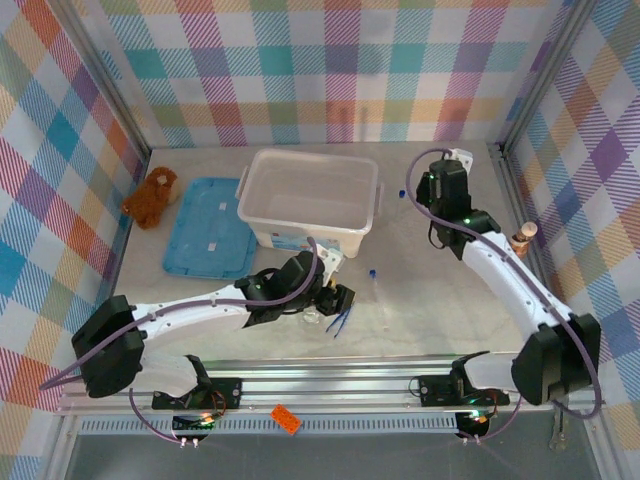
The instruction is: Organize the chemistry lab equipment
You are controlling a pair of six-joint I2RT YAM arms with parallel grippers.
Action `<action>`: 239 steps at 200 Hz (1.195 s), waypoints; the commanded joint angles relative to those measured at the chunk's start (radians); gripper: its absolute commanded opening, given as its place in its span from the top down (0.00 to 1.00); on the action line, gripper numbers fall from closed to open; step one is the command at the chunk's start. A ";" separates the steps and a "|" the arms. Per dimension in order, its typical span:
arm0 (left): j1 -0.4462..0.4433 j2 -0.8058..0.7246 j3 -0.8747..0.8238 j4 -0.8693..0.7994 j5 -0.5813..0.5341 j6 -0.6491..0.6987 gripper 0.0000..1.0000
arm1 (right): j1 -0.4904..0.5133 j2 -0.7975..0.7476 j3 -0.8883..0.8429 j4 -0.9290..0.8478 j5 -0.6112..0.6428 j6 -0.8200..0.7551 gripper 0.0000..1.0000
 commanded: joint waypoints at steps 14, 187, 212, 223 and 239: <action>-0.028 0.050 0.056 0.011 0.014 -0.003 0.40 | 0.015 -0.078 -0.061 -0.162 -0.118 0.064 0.61; -0.028 0.231 0.091 -0.036 -0.098 -0.046 0.41 | 0.330 0.035 -0.297 -0.245 -0.256 0.163 0.54; -0.007 0.235 0.073 -0.029 -0.095 -0.071 0.41 | 0.338 0.095 -0.298 -0.209 -0.283 0.169 0.54; 0.006 0.233 0.059 -0.018 -0.083 -0.082 0.41 | 0.342 0.120 -0.298 -0.196 -0.289 0.170 0.54; 0.025 0.228 0.043 -0.008 -0.067 -0.094 0.41 | 0.346 0.158 -0.296 -0.183 -0.297 0.167 0.54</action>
